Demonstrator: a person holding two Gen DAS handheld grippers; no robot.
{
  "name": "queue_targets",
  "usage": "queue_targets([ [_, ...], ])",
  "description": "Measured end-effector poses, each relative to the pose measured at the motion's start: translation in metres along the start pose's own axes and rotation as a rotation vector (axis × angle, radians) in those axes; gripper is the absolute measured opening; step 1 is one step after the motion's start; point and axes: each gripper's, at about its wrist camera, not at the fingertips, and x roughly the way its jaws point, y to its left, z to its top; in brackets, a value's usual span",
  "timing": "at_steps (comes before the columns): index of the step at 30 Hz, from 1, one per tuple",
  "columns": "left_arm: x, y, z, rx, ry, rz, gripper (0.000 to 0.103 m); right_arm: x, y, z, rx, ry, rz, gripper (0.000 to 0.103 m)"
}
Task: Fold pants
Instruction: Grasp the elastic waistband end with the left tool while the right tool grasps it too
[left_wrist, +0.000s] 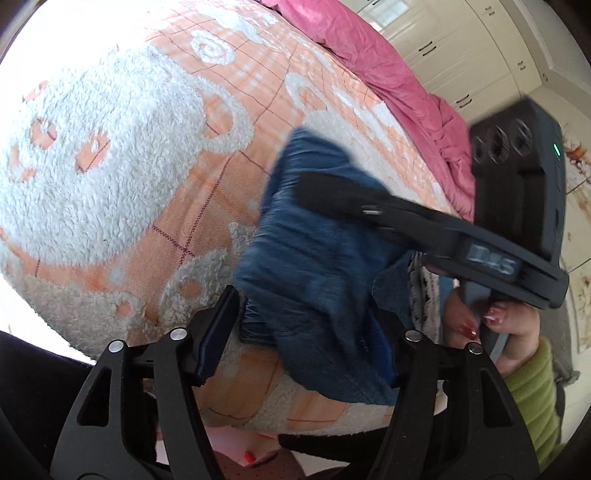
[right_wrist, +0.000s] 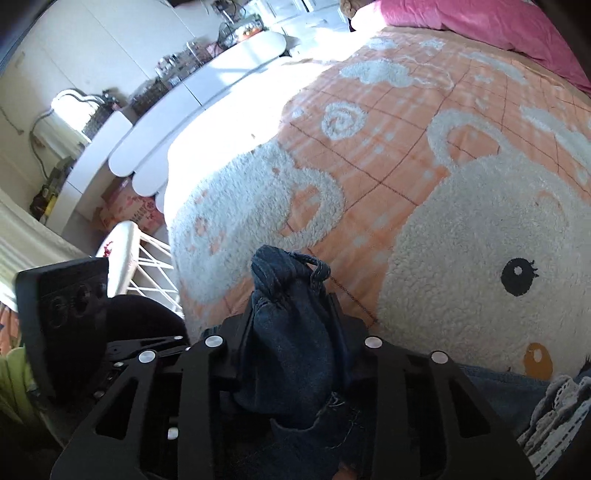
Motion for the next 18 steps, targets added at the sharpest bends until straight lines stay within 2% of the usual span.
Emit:
queue_targets([
  [1, -0.001, -0.001, 0.0, 0.004, -0.008, -0.013, 0.065, -0.013, -0.001, -0.001, 0.0, -0.034, 0.024, 0.032],
  [2, -0.002, -0.004, -0.001, 0.01, -0.015, -0.023, 0.066, -0.025, -0.002, -0.003, 0.001, -0.065, 0.041, 0.032],
  [6, -0.002, -0.021, -0.005, 0.045, -0.024, -0.129, 0.066, -0.074, -0.01, -0.015, 0.008, -0.16, 0.086, 0.031],
  [7, 0.001, -0.026, -0.005, 0.047, -0.006, -0.169, 0.065, -0.084, -0.014, -0.018, 0.012, -0.178, 0.091, 0.031],
  [8, 0.005, -0.03, -0.006, 0.04, 0.016, -0.216, 0.055, -0.093, -0.016, -0.021, 0.013, -0.198, 0.091, 0.031],
  [9, 0.008, -0.035, -0.008, 0.039, 0.037, -0.261, 0.051, -0.104, -0.02, -0.026, 0.014, -0.221, 0.096, 0.031],
  [11, 0.011, -0.05, -0.011, 0.077, 0.038, -0.279, 0.045, -0.125, -0.028, -0.036, 0.014, -0.257, 0.09, 0.031],
  [14, 0.016, -0.075, -0.015, 0.098, 0.045, -0.336, 0.044, -0.145, -0.037, -0.048, 0.017, -0.297, 0.077, 0.031],
  [16, 0.02, -0.092, -0.017, 0.127, 0.04, -0.332, 0.044, -0.162, -0.046, -0.057, 0.03, -0.33, 0.056, 0.032],
  [18, 0.023, -0.112, -0.024, 0.18, 0.023, -0.329, 0.044, -0.176, -0.057, -0.064, 0.067, -0.36, 0.038, 0.037],
])
